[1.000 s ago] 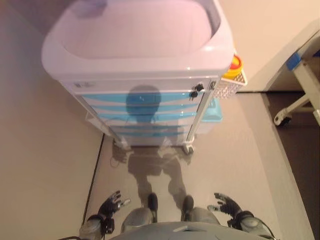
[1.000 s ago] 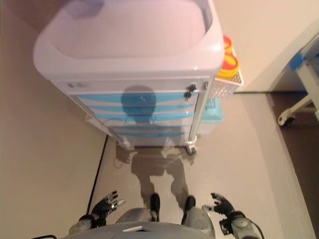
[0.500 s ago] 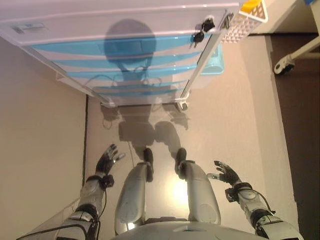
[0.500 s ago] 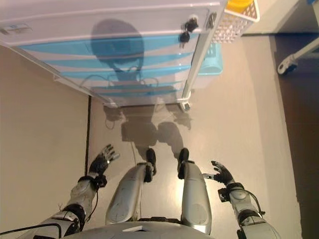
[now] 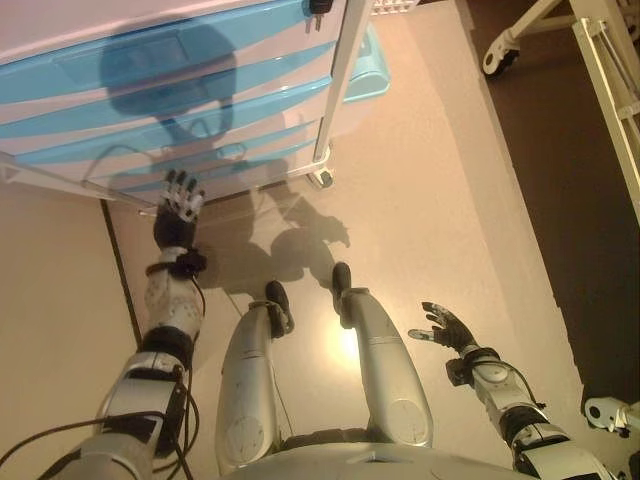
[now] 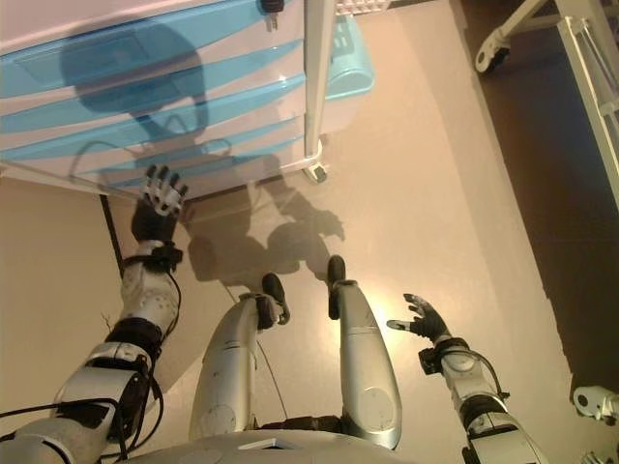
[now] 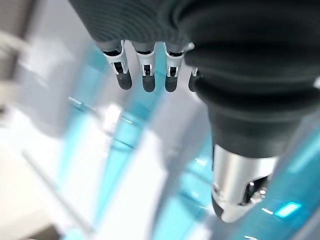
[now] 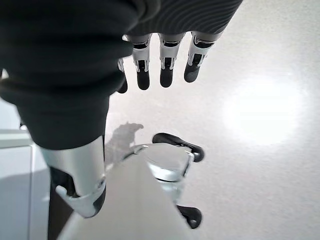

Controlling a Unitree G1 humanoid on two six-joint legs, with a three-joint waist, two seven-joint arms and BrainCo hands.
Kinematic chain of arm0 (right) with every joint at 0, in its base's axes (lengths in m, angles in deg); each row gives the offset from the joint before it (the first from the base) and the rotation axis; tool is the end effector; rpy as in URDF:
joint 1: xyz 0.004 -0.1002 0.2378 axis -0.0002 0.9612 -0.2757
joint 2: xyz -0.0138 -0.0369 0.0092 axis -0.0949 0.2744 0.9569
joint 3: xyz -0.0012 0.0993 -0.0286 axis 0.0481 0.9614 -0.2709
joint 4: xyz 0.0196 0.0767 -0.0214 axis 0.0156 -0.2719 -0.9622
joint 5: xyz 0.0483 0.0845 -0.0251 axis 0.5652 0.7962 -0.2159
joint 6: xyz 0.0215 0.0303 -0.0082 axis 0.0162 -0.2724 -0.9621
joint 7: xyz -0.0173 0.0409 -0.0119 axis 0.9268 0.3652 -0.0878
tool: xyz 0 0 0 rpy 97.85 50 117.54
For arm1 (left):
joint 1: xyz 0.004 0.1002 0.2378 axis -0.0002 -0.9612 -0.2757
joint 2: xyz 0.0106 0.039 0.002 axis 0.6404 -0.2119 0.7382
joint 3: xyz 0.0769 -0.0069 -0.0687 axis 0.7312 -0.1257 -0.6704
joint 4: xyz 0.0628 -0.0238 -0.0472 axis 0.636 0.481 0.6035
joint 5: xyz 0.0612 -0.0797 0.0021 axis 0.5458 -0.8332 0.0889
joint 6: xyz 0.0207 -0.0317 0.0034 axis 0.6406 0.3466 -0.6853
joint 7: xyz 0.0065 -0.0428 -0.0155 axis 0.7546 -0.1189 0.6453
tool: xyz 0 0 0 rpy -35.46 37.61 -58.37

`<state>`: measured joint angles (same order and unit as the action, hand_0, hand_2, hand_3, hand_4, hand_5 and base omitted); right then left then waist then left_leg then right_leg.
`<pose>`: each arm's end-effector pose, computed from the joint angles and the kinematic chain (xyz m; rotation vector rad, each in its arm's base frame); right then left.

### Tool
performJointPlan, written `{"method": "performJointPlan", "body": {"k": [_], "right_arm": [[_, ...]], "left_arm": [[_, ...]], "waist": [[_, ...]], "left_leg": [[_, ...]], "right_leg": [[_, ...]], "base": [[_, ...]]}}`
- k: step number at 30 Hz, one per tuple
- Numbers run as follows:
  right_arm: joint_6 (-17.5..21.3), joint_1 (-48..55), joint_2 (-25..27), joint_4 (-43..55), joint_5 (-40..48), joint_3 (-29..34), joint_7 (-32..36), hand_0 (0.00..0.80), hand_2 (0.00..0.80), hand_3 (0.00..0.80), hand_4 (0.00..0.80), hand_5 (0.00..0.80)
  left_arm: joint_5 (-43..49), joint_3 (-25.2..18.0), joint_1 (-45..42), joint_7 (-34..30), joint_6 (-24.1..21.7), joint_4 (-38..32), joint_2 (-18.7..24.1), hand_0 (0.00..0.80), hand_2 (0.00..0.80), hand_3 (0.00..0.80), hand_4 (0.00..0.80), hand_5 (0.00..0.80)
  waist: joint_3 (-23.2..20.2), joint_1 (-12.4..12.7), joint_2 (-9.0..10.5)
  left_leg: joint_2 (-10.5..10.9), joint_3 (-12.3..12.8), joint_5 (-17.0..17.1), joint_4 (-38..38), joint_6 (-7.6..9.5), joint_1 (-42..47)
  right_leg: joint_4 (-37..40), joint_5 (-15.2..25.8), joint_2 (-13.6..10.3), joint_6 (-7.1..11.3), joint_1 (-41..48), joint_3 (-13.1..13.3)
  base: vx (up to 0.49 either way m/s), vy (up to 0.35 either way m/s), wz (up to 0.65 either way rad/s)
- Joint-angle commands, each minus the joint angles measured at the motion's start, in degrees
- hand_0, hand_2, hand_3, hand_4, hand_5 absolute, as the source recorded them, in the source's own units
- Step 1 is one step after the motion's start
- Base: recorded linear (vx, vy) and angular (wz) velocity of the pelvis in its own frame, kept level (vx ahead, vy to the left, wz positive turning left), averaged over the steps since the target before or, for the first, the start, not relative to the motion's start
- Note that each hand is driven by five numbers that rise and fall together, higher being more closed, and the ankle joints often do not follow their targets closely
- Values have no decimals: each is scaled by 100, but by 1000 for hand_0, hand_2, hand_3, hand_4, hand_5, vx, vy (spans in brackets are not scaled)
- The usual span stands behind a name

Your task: Open the drawer and pick up the medicine

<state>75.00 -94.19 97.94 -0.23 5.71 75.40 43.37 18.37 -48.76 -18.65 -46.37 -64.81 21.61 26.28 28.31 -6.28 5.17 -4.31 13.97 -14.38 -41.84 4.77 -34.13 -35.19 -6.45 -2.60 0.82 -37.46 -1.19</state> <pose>0.1741 -0.2457 -0.0595 -0.3072 0.5691 0.1283 0.2874 0.2648 0.0737 -0.5302 -0.4318 0.1046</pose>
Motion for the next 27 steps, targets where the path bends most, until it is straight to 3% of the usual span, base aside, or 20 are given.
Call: {"method": "performJointPlan", "body": {"k": [1,6,9,15,16,17,18,19,23,27], "right_arm": [[-9,511,199,246,269,-395,-32,0,0,0,0,0],[45,560,210,273,345,-607,-117,0,0,0,0,0],[54,570,231,231,373,-720,-183,0,0,0,0,0],[134,620,291,35,279,-766,-162,0,0,0,0,0],[165,619,303,-11,259,-754,-129,0,0,0,0,0],[190,622,320,-40,243,-747,-96,0,0,0,0,0],[225,617,332,-81,242,-748,-76,0,0,0,0,0],[227,609,349,-93,209,-750,-43,0,0,0,0,0],[214,538,419,-70,83,-751,61,0,0,0,0,0],[179,429,488,4,31,-798,127,0,0,0,0,0]], "left_arm": [[-834,-211,361,-216,-152,-261,414,0,0,0,0,0],[-1610,-116,1253,-238,-141,-281,793,0,0,0,0,0],[-2150,-2,1724,-575,-240,-469,934,0,0,0,0,0],[-2829,161,2161,-2187,-606,-1598,850,0,0,0,0,0],[-2850,176,2194,-2517,-672,-1861,814,433,433,433,433,433],[-2935,195,2231,-2828,-677,-2099,781,718,718,718,718,718],[-2994,223,2241,-3092,-705,-2237,741,800,800,800,800,800],[-3108,273,2268,-3618,-730,-2419,708,800,800,800,800,800],[-3332,489,2302,-4710,-612,-3086,551,800,800,800,800,800],[-3607,674,2132,-5269,-184,-3691,457,800,800,800,800,800]], "waist": [[-437,-92,48],[-464,-223,79],[-458,-263,84],[-406,-248,52],[-400,-234,46],[-392,-219,40],[-379,-209,32],[-364,-196,23],[-288,-147,-17],[-224,-77,-27]], "left_leg": [[310,-33,-350,116,211,-174],[313,-62,-430,-125,200,-350],[324,-78,-459,-237,163,-424],[396,-99,-488,-319,91,-414],[410,-102,-491,-314,86,-399],[430,-112,-487,-312,80,-390],[446,-119,-483,-305,75,-374],[465,-130,-478,-285,72,-348],[543,-170,-428,-186,56,-245],[638,-253,-329,3,32,-107]], "right_leg": [[501,179,200,108,-5,-187],[498,218,265,71,-102,-66],[487,218,280,50,-121,-33],[503,239,293,35,-65,-4],[500,235,299,34,-53,-4],[501,231,305,29,-33,1],[494,229,317,28,-17,7],[483,223,329,30,4,10],[469,192,375,19,101,26],[479,143,392,-7,243,0]], "base": [[47,-15,-14],[28,-13,-7],[25,-25,3],[12,-3,0],[0,0,0],[0,0,0],[0,0,0],[0,0,0],[-15,13,4],[-74,-7,10]]}}
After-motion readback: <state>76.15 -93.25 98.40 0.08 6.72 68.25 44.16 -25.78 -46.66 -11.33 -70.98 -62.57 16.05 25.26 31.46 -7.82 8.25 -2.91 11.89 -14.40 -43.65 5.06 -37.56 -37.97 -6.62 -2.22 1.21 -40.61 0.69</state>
